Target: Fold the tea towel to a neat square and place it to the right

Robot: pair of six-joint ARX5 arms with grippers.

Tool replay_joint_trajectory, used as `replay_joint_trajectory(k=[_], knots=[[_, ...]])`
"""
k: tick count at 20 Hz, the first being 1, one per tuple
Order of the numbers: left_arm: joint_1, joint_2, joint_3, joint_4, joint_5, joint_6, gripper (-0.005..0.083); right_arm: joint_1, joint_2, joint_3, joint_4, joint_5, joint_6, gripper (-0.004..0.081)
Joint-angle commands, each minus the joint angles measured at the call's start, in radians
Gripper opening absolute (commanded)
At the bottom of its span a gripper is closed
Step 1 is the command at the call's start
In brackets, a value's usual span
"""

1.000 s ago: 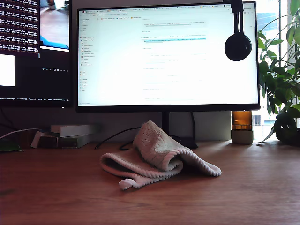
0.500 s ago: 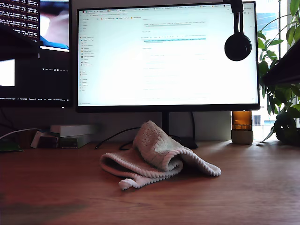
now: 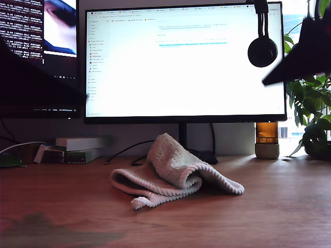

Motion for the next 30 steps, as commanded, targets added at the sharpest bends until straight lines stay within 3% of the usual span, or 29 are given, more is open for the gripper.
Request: replay_joint_trajectory(k=[1,2,3,6,8,11,17,20,30], knots=[[-0.002,0.06,0.052,0.013,-0.019,0.099,0.03,0.012,0.004,-0.009,0.016,0.0,-0.004,0.0091],[-0.002,0.102,0.076,0.012,-0.029,0.187,0.0378,0.013,0.005,-0.009,0.022,0.0,-0.004,0.0091],[-0.005,0.15,0.098,0.012,-0.041,0.264,0.0393,0.013,0.006,-0.009,0.027,0.0,-0.004,0.0091],[-0.019,0.29,0.153,0.02,-0.045,0.432,0.0393,0.023,0.012,-0.009,0.036,0.001,-0.005,0.0118],[-0.021,0.377,0.179,0.047,-0.045,0.502,0.0396,0.036,0.018,-0.009,0.035,0.038,-0.017,0.0221],[-0.021,0.499,0.231,0.066,-0.045,0.576,0.0396,0.06,0.043,-0.009,0.033,0.097,-0.101,0.0263],[-0.021,0.698,0.355,0.065,-0.084,0.615,0.0395,0.09,0.11,-0.009,0.049,0.126,-0.112,0.0263],[-0.021,0.78,0.379,0.064,-0.101,0.706,0.0395,0.09,0.127,-0.009,0.06,0.131,-0.113,0.0263],[0.013,0.842,0.407,0.062,-0.115,0.758,0.0336,0.09,0.127,-0.009,0.093,0.131,-0.115,0.0263]])
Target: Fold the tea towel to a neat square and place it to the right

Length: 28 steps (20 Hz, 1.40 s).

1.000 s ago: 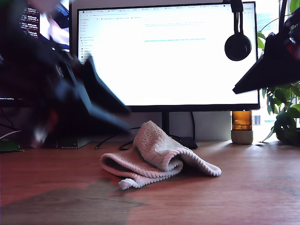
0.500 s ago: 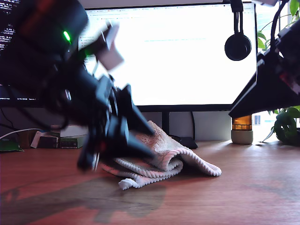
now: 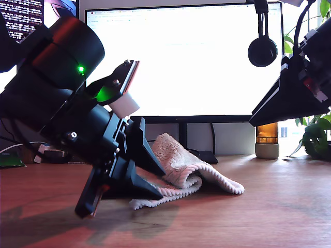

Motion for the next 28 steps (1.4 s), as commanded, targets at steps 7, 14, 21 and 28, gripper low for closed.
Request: replay_joint_trajectory(k=[7,14,21,28], knots=[[0.017,0.077,0.056,-0.001,0.004,0.008,0.0315,0.005,0.003,-0.009,0.009,0.0,-0.006,0.0263],[0.022,0.082,0.063,-0.012,0.005,0.008,0.0201,0.011,0.003,-0.009,0.009,0.0,-0.006,0.0262],[0.034,0.103,0.068,-0.076,0.005,0.008,0.0082,0.068,0.003,-0.009,0.015,0.0,-0.006,0.0263],[0.029,0.082,0.13,-0.108,-0.018,0.007,-0.0021,0.077,0.003,-0.009,0.008,0.001,-0.015,0.0264]])
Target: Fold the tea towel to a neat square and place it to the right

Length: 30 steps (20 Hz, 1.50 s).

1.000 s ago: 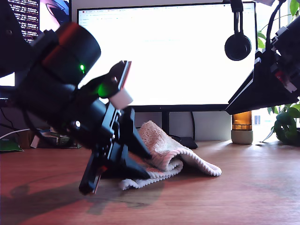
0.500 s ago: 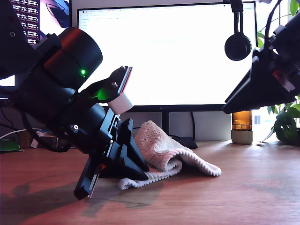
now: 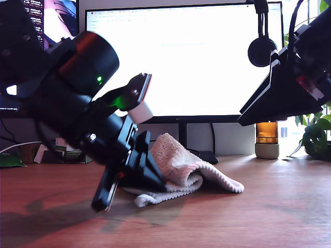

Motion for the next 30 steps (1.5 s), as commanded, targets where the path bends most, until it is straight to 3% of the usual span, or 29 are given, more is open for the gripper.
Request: replay_joint_trajectory(k=[1,4,8,13,20,25,30], knots=[[-0.004,-0.022,0.006,-0.027,-0.005,0.006,-0.0021,0.005,0.003,-0.009,0.004,0.0,-0.021,0.0265],[-0.007,-0.086,0.006,-0.091,-0.005,0.002,-0.0021,0.005,0.016,-0.009,0.004,0.004,-0.066,0.0266],[-0.018,-0.208,0.006,-0.194,-0.005,-0.046,-0.0021,0.017,0.094,-0.009,0.034,0.027,-0.097,0.0336],[-0.029,-0.344,0.006,-0.277,0.016,-0.05,-0.0021,0.036,0.23,-0.009,0.175,0.057,-0.096,0.0336],[-0.029,-0.372,0.006,-0.331,0.01,-0.049,-0.0021,0.012,0.338,-0.008,0.31,0.166,-0.095,0.0336],[-0.029,-0.372,0.006,-0.33,0.008,-0.049,-0.0021,-0.057,0.369,-0.008,0.364,0.147,-0.088,0.0336],[-0.029,-0.372,0.006,-0.314,0.008,-0.049,-0.0021,-0.06,0.413,-0.008,0.4,0.145,-0.006,0.0336]])
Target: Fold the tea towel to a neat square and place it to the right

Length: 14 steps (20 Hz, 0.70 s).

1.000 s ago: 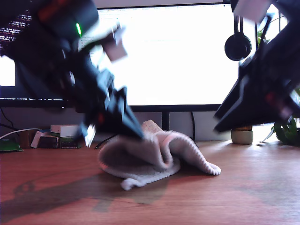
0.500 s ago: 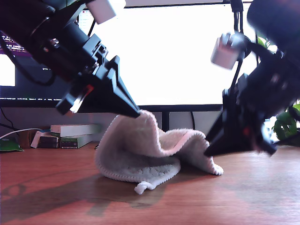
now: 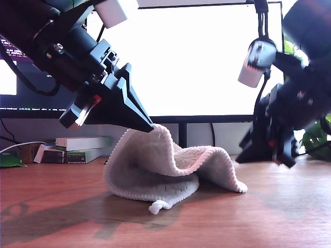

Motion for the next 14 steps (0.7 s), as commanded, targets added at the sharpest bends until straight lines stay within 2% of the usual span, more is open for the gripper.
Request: replay_joint_trajectory(k=[1,5,8,14], knots=[[-0.003,-0.008,-0.003,0.01,0.002,-0.006,-0.0021,0.006,0.005,-0.008,0.005,-0.004,0.033,0.0336],[-0.003,-0.008,-0.002,0.01,0.002,-0.006,-0.0021,0.006,0.005,-0.008,-0.014,-0.024,0.06,0.0336],[-0.003,-0.008,-0.002,0.02,0.002,-0.006,-0.0021,0.01,0.006,-0.008,-0.039,-0.105,0.063,0.0336],[-0.003,-0.008,-0.002,0.04,0.002,-0.006,-0.0021,0.004,0.074,0.029,-0.008,-0.102,0.058,0.0336]])
